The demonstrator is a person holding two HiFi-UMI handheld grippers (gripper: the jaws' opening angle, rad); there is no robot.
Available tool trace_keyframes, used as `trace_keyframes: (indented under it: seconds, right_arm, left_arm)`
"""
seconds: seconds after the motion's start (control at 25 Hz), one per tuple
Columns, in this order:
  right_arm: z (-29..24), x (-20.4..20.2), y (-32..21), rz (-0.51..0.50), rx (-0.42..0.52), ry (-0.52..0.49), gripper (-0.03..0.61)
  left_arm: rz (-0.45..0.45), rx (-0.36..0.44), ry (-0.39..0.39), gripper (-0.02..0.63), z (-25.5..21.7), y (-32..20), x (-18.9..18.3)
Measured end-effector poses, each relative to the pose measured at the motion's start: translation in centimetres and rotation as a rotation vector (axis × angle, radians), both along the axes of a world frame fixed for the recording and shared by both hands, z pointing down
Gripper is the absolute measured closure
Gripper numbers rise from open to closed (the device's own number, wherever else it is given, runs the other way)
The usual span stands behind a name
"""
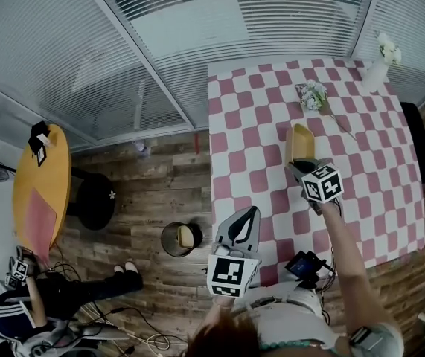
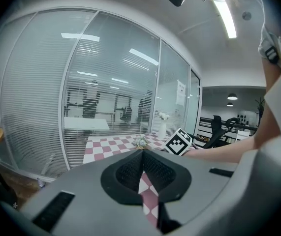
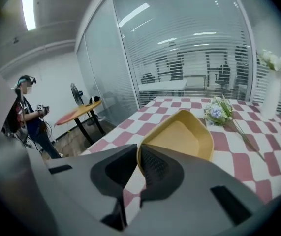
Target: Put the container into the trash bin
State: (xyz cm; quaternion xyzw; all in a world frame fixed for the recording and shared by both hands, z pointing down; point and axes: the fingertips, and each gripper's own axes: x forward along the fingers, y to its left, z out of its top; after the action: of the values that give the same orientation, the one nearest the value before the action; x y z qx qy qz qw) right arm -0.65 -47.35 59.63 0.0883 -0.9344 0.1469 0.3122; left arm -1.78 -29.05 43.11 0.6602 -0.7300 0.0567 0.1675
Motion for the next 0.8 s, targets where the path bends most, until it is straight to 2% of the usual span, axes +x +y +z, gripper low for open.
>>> trace_keyframes:
  seconds: [0.28,0.8]
  right_arm:
    - [-5.7,1.0,4.1,-0.008,-0.074,-0.172,0.563]
    - [-17.2,2.4,12.0,-0.046,-0.046,-0.446,0.563]
  left_arm:
    - [-0.005,0.024,0.0,0.609,-0.8,1.4,1.0]
    - [-0.028,0.09,-0.027,0.609,-3.3,3.6,0.4]
